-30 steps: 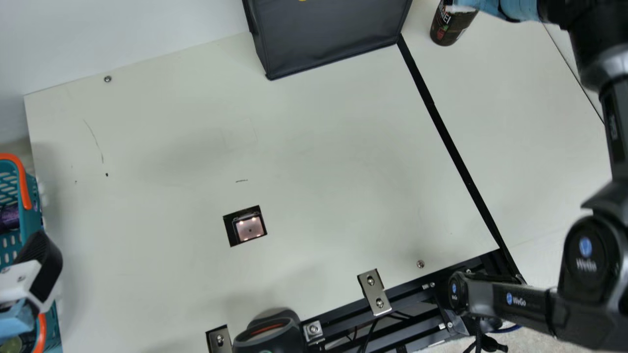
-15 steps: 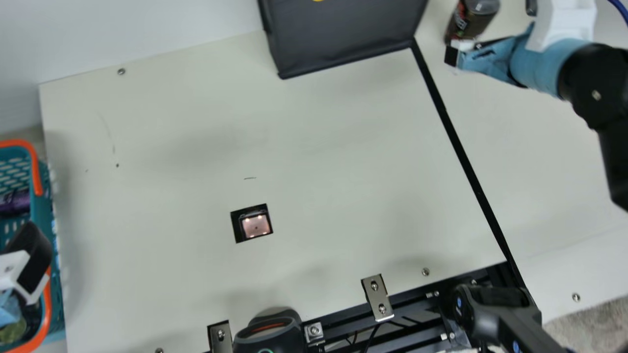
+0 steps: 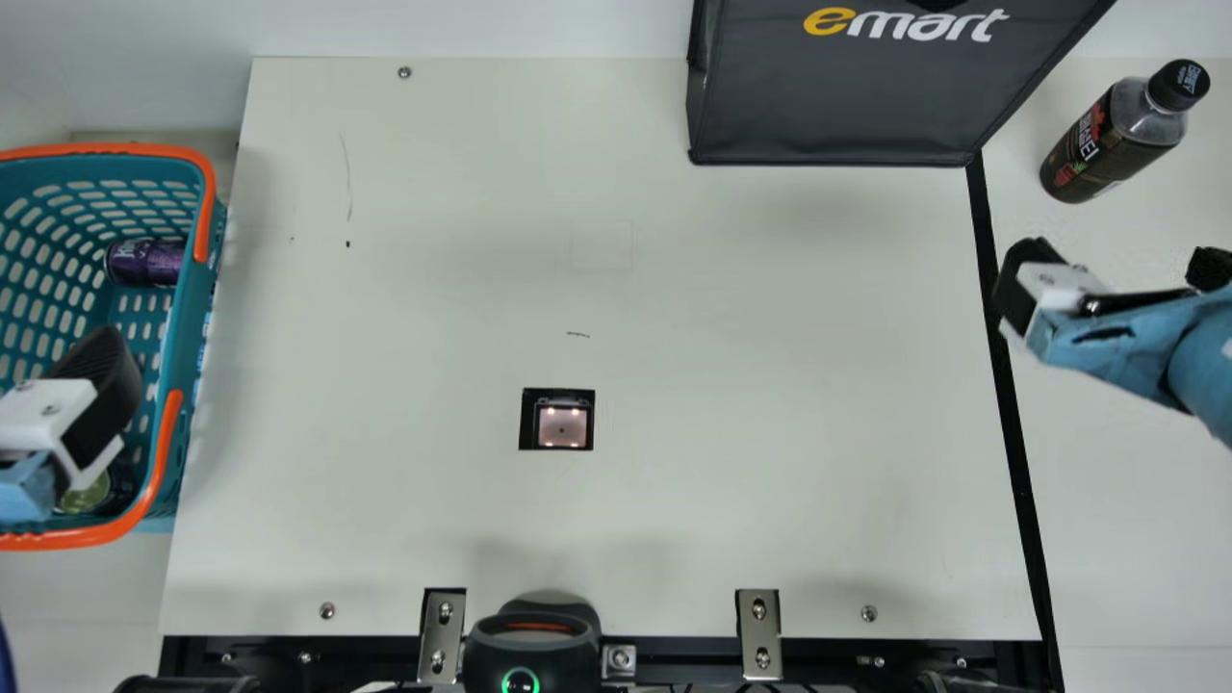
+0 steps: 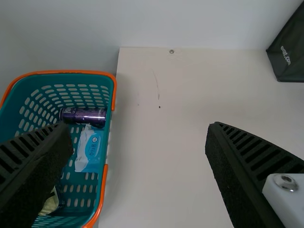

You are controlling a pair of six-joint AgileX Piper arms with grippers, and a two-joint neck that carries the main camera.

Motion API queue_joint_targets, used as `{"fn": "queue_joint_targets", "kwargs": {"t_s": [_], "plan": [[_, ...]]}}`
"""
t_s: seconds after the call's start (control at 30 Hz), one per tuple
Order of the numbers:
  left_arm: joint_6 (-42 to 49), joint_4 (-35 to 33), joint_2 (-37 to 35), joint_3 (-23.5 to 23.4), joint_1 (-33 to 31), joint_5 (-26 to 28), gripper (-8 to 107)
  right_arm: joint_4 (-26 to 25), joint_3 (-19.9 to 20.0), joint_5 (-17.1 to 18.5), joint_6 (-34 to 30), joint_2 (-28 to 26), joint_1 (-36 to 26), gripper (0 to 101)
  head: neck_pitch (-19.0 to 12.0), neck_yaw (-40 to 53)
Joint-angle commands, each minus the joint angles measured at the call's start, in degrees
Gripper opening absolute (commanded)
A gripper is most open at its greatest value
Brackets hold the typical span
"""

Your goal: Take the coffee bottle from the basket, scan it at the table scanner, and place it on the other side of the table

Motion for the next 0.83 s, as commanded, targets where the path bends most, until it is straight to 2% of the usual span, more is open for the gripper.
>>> {"fn": "queue_joint_targets", "kwargs": {"t_s": [0.0, 0.23, 0.27, 0.37, 0.8], "plan": [[0.0, 0.0, 0.0, 0.0, 0.0, 0.0, 90, -0.65, -0.24, 2.26, 0.19, -2.69, 1.76, 95, -1.66, 0.18], [0.0, 0.0, 0.0, 0.0, 0.0, -0.01, 90, -2.46, -1.13, 8.24, 0.99, -9.34, 6.8, 95, -1.66, 0.18], [0.0, 0.0, 0.0, 0.0, 0.0, -0.01, 90, -2.32, -1.17, 6.96, 0.99, -8.19, 6.05, 95, -1.66, 0.18], [0.0, 0.0, 0.0, 0.0, 0.0, -0.01, 90, -2.53, -1.26, 8.86, 0.99, -9.66, 6.81, 95, -1.66, 0.18], [0.0, 0.0, 0.0, 0.0, 0.0, -0.01, 90, -2.53, -1.26, 8.81, 0.99, -9.72, 6.81, 95, -1.66, 0.18]]}}
